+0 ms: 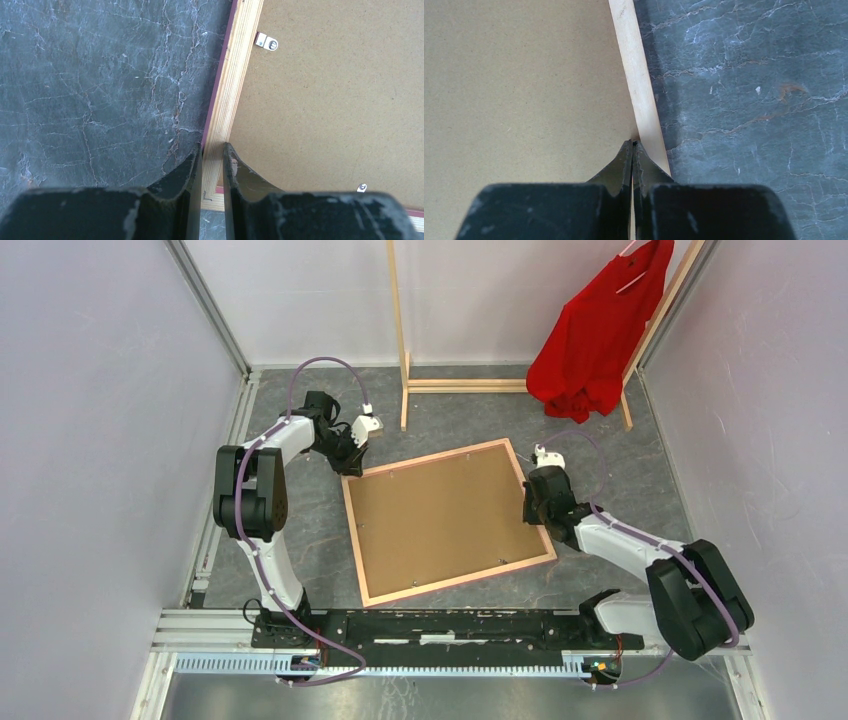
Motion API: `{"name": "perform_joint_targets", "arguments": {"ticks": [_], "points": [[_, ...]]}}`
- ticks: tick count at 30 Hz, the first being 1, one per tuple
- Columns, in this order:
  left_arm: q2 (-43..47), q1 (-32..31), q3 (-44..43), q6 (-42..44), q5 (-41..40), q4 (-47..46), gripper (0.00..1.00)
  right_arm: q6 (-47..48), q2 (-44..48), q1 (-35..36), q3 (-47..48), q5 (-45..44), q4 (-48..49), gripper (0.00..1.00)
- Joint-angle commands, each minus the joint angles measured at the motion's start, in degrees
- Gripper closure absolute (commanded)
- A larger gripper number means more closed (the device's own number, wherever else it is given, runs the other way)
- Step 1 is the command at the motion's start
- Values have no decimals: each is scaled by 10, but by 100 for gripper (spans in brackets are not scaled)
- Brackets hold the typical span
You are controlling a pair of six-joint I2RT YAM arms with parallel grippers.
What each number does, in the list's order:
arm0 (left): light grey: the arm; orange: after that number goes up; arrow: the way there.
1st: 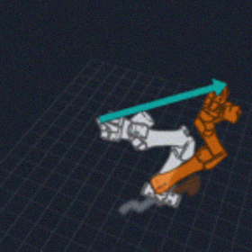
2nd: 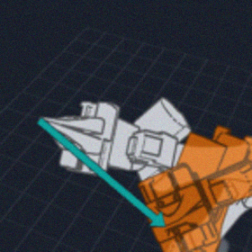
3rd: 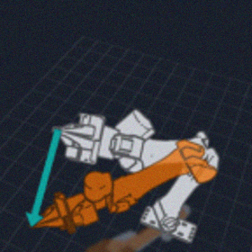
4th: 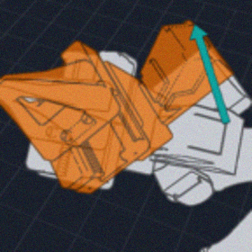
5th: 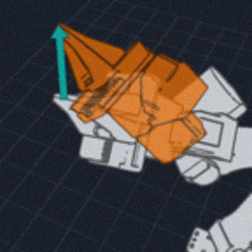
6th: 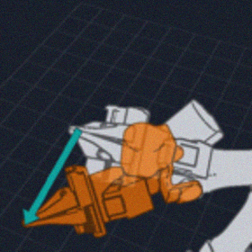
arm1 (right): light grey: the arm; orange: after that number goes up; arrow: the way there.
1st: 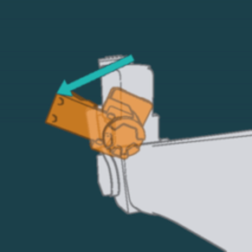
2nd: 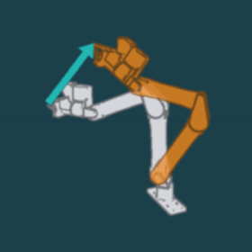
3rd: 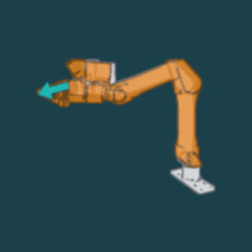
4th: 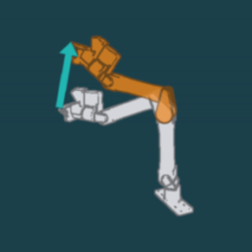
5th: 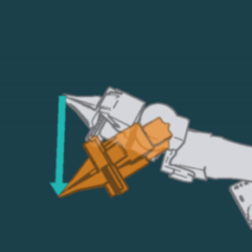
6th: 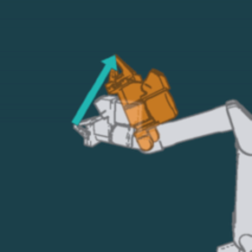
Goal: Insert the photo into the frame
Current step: Install the photo frame at the center of the board.
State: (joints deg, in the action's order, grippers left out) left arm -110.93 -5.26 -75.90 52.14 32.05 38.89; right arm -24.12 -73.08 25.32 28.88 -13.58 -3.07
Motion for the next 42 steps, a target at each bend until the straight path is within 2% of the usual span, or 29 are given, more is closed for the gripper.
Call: {"name": "perform_joint_targets", "arguments": {"ticks": [1,12,15,18,19,22,24,27,28,30,31,32,36,39,42], "points": [[-13,-13,19,14,-20,-9,82,9,13,-3,-7,-23,-13,100],[-10,-13,17,12,-23,-9,82,21,23,-3,17,-7,-8,100],[-10,-12,11,-1,-28,-13,82,36,33,0,32,26,9,99],[-8,-8,-8,-31,-31,-22,78,83,50,34,34,79,26,73],[-7,-7,-15,-41,-31,-21,75,113,55,53,34,101,34,63],[4,-5,-34,-58,-31,-12,60,201,62,132,47,181,24,43],[16,-4,-44,-69,-25,0,46,236,66,186,59,214,-6,36],[49,-1,-50,-73,-4,25,36,289,70,257,75,246,-37,30],[62,0,-49,-73,3,32,32,304,75,276,73,267,-29,25],[91,3,-44,-71,12,49,24,332,86,320,54,289,-1,22],[105,4,-40,-67,16,59,23,351,88,345,44,293,7,6],[122,4,-36,-63,19,72,23,367,88,365,36,294,18,2],[202,10,13,-44,42,107,20,404,54,409,33,292,26,2],[272,10,88,-17,76,126,19,425,18,434,36,272,56,3],[341,10,141,2,79,145,18,444,-22,463,54,232,48,4]]}}
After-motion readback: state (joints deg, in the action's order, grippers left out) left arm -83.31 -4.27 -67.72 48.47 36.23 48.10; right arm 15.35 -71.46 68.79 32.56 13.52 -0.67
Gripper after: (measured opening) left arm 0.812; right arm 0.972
